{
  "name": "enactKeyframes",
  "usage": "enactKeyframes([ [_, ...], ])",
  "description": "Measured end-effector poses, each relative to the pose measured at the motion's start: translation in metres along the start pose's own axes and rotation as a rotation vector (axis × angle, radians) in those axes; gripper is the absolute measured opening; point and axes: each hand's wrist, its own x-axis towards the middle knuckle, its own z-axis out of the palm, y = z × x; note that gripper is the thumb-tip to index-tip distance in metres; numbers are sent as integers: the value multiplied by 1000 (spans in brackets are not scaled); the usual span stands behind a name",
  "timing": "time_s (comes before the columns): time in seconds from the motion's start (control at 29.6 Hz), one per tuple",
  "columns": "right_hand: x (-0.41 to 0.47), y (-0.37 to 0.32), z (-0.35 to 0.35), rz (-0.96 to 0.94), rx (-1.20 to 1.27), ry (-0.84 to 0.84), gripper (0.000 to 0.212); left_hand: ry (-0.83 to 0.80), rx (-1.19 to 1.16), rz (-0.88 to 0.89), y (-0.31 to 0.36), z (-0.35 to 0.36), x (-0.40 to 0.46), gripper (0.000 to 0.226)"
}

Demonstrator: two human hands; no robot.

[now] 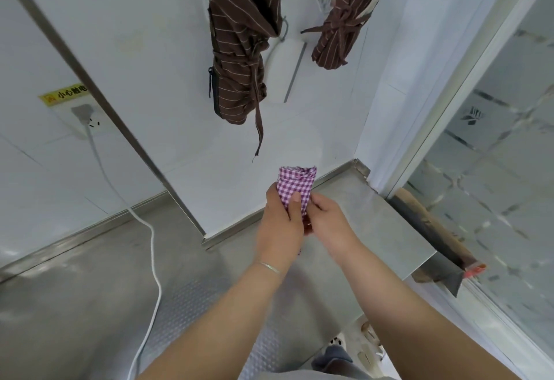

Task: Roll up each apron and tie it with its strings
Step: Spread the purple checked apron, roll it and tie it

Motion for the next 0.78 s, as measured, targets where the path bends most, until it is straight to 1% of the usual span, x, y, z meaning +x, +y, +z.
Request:
enactKeyframes([
  [0.07, -4, -9, -6, 113, 280, -138, 49, -12, 190, 64, -3, -1, 3, 47],
  [0.1, -5, -12, -8, 129, 326, -183, 59, -9, 308, 111, -4, -1, 3, 50],
  [0.14, -6, -12, -7, 112, 310, -206, 63, -6, 421, 180, -6, 1, 1, 54],
  [0.2, -8, -11, -3, 58, 276, -162, 54, -45, 573, 282, -8, 4, -5, 66],
  [0.3, -9, -9, -7, 70, 401, -33, 36, -196, 693, 334, -2, 3, -8, 78],
  [0.37, -10, -9, -13, 102, 476, -34, 30, -276, 663, 357, -1, -3, -5, 79],
  [0.44, -11, -7, -16, 105, 508, -52, 27, -291, 615, 364, 0, -8, -3, 68],
  [0.47, -12, -7, -16, 95, 519, -58, 28, -280, 582, 358, -1, -10, -2, 65],
  [0.54, -16, -5, -16, 66, 555, -86, 38, -228, 539, 322, -2, -13, -2, 61],
  [0.57, -17, -5, -16, 52, 580, -115, 41, -184, 519, 308, -2, -15, -2, 63],
  [0.61, -19, -6, -17, 40, 610, -148, 40, -141, 497, 296, -1, -17, -3, 67],
  [0.68, -22, -8, -20, 25, 672, -210, 33, -106, 429, 219, 3, -23, -6, 68],
  [0.71, -22, -8, -23, 22, 701, -236, 30, -113, 389, 138, 4, -27, -5, 66],
  [0.74, -23, -9, -25, 22, 722, -256, 29, -143, 344, 46, 6, -32, -3, 65],
  [0.78, -23, -10, -27, 20, 732, -273, 28, -211, 288, -33, 8, -37, -1, 66],
])
